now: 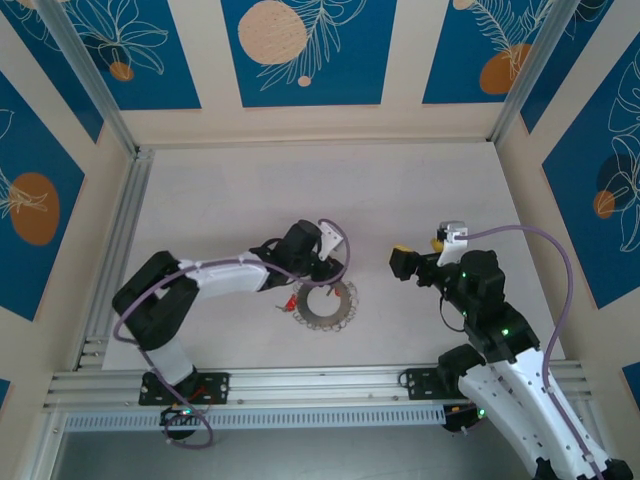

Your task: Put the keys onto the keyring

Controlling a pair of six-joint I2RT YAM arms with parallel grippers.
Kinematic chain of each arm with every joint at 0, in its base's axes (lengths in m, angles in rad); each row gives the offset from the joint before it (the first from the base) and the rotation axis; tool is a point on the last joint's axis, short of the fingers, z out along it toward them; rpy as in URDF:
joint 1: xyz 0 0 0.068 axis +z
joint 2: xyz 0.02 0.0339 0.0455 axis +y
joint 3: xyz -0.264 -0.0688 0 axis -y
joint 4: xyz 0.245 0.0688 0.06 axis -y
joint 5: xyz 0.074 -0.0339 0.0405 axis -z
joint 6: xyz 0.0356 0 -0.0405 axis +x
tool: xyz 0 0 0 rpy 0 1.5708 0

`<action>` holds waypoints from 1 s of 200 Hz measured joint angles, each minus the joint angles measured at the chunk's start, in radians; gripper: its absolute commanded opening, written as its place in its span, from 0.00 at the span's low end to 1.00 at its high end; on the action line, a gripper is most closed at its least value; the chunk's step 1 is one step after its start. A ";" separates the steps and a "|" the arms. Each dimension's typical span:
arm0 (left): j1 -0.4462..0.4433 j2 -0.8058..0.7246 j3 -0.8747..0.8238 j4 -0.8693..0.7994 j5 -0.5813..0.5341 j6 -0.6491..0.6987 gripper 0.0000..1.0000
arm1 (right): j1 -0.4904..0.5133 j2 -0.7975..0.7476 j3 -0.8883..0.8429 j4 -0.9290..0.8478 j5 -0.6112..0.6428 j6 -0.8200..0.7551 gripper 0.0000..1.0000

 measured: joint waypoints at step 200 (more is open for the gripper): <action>0.463 -0.648 -0.538 0.148 -0.604 0.102 1.00 | -0.275 0.827 -0.366 1.149 -0.069 -0.348 0.99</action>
